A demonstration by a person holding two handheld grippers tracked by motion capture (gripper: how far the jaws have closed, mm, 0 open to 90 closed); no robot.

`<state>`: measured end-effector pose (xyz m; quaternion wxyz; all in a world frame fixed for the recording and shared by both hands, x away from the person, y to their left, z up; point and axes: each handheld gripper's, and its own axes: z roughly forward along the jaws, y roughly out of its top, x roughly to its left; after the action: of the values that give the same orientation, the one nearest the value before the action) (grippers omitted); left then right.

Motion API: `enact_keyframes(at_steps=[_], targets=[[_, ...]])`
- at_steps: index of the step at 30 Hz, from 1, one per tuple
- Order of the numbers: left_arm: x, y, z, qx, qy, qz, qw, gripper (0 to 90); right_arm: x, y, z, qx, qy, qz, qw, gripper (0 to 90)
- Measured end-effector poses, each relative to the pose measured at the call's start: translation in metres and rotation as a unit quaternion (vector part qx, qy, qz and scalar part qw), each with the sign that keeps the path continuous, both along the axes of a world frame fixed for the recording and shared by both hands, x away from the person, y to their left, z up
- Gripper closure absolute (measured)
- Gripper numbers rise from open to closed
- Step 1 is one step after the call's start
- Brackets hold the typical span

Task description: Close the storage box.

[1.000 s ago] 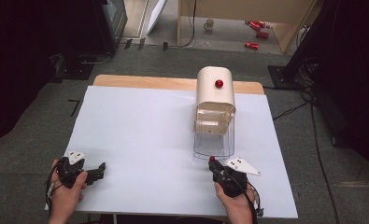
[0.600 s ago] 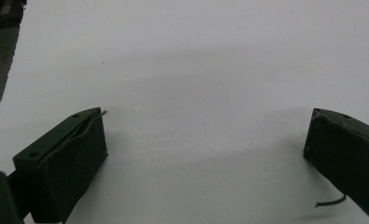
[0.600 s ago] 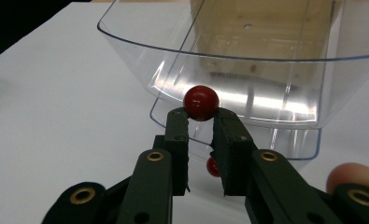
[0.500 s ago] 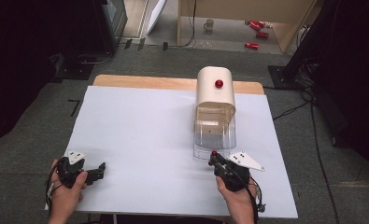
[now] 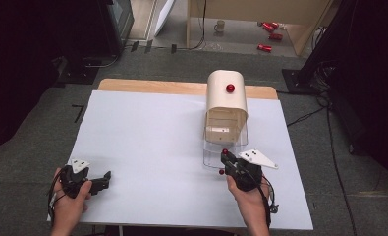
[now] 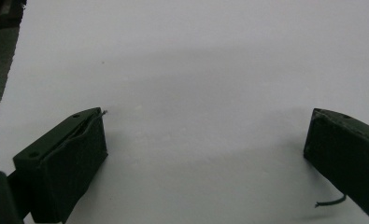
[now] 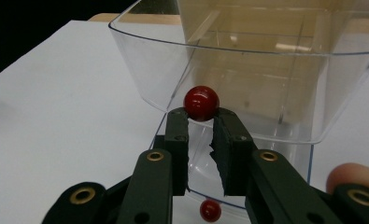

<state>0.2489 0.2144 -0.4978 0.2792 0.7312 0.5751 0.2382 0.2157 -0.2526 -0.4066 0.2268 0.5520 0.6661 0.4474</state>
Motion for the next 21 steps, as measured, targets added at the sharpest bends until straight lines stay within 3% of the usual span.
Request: enact_keyframes(at_steps=[21], targets=[[0.0, 0.0, 0.0, 0.0, 0.0, 0.0, 1.0, 0.0, 0.04, -0.006, 0.001, 0.007, 0.011, -0.015, 0.9998, 77.4]])
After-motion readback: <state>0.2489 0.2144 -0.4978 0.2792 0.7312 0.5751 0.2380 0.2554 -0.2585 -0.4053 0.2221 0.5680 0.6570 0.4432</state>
